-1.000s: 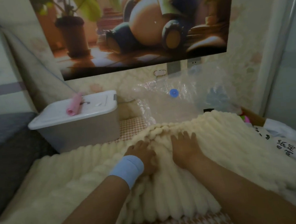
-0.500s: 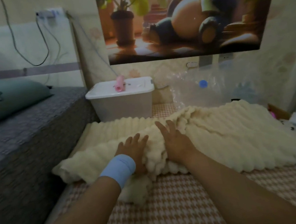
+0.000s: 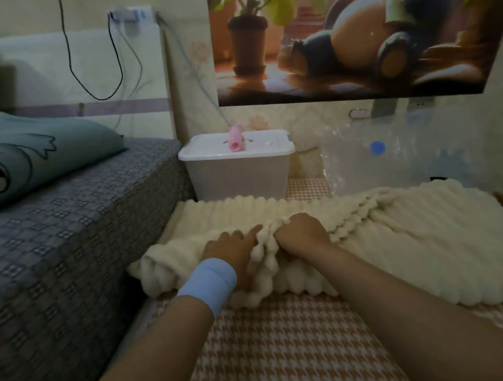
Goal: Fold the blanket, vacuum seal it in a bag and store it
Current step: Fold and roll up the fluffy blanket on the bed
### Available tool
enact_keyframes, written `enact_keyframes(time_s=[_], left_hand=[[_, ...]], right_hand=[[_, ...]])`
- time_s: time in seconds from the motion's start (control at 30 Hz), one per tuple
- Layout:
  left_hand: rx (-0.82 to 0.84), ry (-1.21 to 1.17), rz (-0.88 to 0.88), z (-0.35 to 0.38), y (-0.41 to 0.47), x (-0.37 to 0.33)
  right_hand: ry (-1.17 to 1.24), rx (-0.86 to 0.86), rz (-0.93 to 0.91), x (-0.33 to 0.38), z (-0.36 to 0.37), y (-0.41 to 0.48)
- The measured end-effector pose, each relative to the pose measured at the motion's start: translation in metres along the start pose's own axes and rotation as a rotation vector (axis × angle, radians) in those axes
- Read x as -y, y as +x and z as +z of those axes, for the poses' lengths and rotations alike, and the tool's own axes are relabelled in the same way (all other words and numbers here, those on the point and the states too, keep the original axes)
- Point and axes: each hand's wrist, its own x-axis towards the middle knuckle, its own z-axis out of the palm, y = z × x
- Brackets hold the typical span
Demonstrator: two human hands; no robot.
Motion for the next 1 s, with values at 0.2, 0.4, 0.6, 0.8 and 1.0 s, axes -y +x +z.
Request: enact_keyframes(time_s=[0.2, 0.4, 0.6, 0.8, 1.0], left_hand=[[-0.199, -0.192, -0.391, -0.073, 0.044, 0.038], [-1.015, -0.682, -0.206, -0.061, 0.071, 0.09], [0.079, -0.356, -0.121, -0.002, 0.056, 0.07], [0.241, -0.385, -0.245, 0.037, 0.02, 0.096], [0.349, -0.076, -0.141, 0.049, -0.007, 0.11]], right_hand=[[0.436, -0.094, -0.128, 0.06, -0.013, 0.059], [0.008, 0.071, -0.54, 0.086, -0.016, 0.1], [-0.192, 0.246, -0.472, 0.041, 0.021, 0.091], [-0.313, 0.343, -0.433, -0.004, 0.044, 0.031], [-0.367, 0.347, -0.545, -0.017, 0.063, -0.008]])
